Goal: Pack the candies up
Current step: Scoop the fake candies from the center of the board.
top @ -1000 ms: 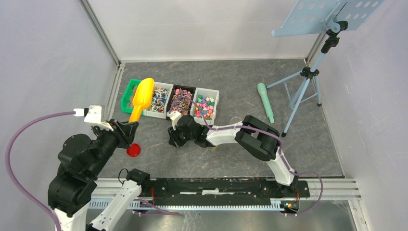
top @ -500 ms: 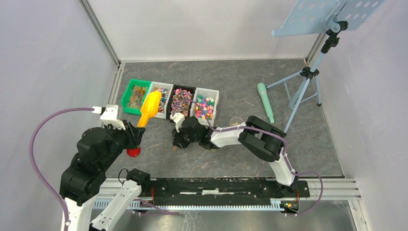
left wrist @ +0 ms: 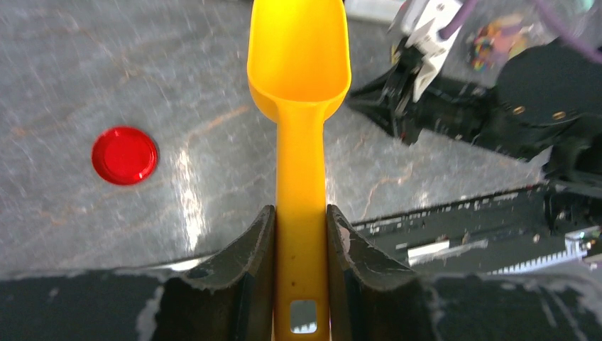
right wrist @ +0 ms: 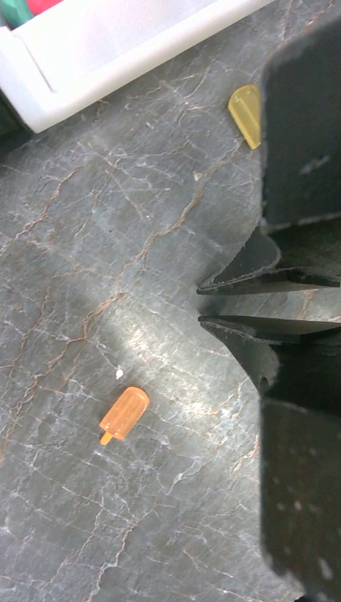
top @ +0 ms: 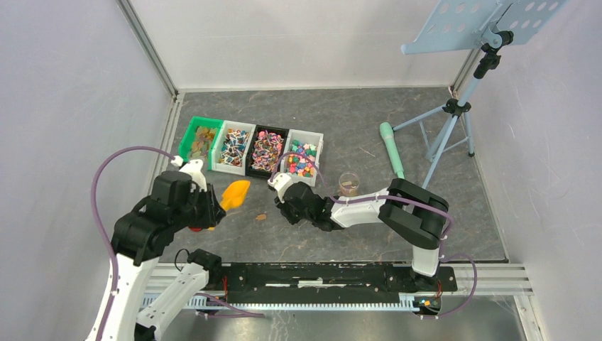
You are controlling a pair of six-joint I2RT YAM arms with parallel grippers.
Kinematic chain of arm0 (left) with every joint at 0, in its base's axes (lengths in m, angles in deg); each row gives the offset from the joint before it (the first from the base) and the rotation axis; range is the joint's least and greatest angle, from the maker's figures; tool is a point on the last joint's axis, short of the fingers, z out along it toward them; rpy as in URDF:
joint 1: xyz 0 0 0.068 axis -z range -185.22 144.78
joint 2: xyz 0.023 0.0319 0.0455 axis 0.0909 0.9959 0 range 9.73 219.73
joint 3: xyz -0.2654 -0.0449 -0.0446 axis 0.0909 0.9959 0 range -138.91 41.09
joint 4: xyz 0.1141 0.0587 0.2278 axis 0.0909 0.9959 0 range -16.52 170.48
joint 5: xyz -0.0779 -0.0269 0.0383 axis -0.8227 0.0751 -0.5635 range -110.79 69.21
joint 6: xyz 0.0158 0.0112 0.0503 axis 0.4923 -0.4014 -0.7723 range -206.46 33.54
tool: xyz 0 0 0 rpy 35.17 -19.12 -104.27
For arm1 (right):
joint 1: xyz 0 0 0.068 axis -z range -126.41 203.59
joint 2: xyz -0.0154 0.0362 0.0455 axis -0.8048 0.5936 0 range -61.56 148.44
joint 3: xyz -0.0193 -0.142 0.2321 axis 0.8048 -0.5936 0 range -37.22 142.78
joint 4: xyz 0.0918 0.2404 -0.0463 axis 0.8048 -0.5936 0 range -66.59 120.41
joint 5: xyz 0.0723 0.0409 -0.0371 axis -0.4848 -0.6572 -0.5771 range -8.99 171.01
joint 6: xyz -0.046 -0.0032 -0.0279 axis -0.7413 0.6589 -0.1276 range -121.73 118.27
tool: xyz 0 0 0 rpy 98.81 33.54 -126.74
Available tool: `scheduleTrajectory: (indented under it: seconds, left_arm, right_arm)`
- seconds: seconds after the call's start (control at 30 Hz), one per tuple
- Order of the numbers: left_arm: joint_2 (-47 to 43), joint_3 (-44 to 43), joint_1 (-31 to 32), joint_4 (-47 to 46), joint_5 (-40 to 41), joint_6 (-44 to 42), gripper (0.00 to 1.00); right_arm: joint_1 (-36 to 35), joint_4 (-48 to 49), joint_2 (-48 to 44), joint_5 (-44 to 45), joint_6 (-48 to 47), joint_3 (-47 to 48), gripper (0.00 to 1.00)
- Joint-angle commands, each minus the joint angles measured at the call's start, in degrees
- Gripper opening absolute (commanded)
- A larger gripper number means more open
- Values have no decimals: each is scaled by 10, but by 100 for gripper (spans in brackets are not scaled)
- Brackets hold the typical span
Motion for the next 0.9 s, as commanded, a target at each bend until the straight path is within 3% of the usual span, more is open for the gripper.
scheduleTrajectory:
  seconds: [0.0,0.33,0.63,0.87]
  left_arm:
    - [20,7,2,71,-25,51,2]
    - [34,84,9,83,-84,54,2]
    - [124,71,97,48,3,23,2]
    - [207,58,126,0,-109,-70,2]
  right_arm:
    - [4,6,-34,-2,17,11,23]
    - [38,44,-43,-35,31,37,29]
    - [48,89,-56,-64,15,12,28]
    - [71,87,-134,-102,-5,-40,28]
